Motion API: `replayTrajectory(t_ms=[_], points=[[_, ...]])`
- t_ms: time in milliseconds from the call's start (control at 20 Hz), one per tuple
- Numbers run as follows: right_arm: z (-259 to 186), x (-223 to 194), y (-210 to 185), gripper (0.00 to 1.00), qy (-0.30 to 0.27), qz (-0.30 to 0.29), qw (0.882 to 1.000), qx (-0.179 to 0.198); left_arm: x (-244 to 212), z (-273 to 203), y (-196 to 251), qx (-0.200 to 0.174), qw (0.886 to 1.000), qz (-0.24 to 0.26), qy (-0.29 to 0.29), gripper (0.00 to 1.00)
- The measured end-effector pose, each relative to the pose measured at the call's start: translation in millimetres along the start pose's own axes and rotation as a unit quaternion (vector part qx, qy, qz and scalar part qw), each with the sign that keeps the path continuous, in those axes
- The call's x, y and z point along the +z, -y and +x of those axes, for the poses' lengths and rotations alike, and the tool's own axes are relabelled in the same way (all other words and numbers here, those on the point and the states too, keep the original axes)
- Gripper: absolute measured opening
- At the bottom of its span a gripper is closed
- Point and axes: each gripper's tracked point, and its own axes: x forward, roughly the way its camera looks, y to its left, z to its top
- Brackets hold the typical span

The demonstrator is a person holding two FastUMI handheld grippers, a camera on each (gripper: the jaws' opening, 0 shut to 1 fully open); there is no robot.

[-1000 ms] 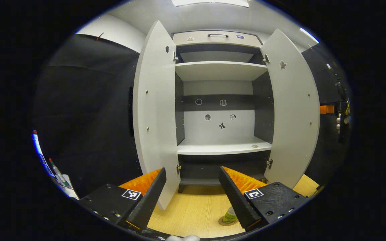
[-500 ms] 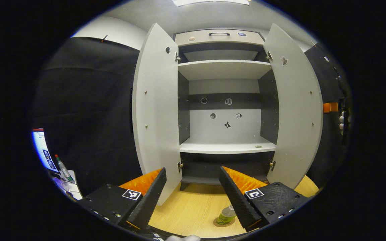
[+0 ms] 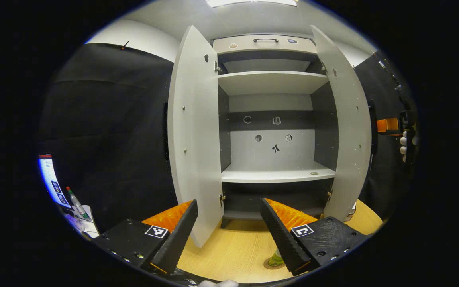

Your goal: Grasp the bottle in the cabinet with the left hand and place it on the coaster, then close the right door with the right hand and the left door with the left hand.

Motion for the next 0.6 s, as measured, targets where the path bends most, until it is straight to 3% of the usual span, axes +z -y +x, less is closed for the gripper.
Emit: replayTrajectory(t_ms=[350, 600], points=[[19, -12, -73, 0.93, -0.015, 0.0, 0.999, 0.041, -3, 15, -24, -0.024, 1.0, -0.008, 0.006, 0.96], [6, -16, -100, 0.98, -0.003, -0.026, 0.999, 0.045, -4, 20, -46, -0.03, 0.999, -0.012, 0.009, 0.96]])
